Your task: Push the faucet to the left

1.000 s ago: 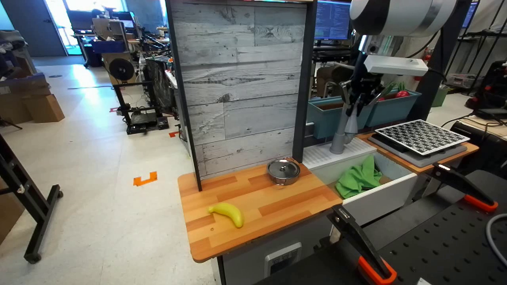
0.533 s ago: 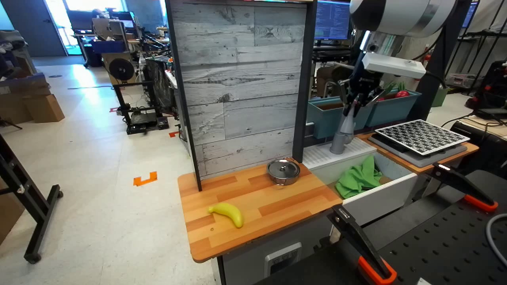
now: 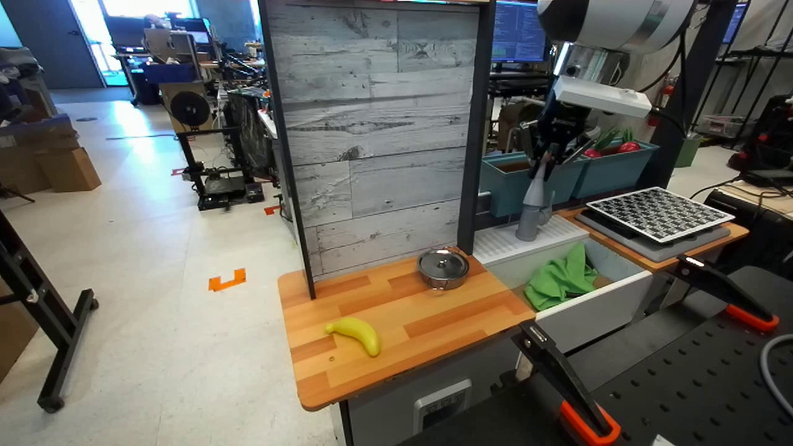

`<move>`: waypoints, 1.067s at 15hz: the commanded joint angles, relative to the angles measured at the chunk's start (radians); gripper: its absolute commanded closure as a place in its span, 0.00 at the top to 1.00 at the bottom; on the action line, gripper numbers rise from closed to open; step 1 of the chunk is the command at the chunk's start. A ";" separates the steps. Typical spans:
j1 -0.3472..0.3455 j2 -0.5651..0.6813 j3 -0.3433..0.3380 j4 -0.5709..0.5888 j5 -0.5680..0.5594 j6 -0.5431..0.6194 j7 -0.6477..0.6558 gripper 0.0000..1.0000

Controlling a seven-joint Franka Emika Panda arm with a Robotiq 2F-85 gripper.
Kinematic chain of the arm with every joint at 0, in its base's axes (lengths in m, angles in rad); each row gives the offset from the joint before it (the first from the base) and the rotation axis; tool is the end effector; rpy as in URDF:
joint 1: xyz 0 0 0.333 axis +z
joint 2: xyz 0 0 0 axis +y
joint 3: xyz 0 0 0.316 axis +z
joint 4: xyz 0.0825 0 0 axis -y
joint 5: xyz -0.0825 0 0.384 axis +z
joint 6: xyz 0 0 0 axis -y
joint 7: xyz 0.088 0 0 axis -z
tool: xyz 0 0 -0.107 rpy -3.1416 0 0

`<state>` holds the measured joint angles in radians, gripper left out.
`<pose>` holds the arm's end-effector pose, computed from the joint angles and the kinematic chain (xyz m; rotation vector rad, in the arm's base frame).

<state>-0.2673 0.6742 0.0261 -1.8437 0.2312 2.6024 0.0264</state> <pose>0.6291 -0.1606 0.1654 -2.9232 0.6964 -0.1473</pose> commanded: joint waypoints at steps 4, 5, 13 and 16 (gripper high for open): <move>0.039 0.030 0.033 0.094 0.057 -0.062 0.047 0.06; 0.039 0.031 0.036 0.095 0.061 -0.061 0.051 0.06; 0.043 0.043 0.056 0.116 0.084 -0.067 0.070 0.63; 0.046 0.050 0.063 0.125 0.089 -0.067 0.068 0.86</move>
<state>-0.2504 0.7006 0.0416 -1.7934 0.2495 2.5689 0.0885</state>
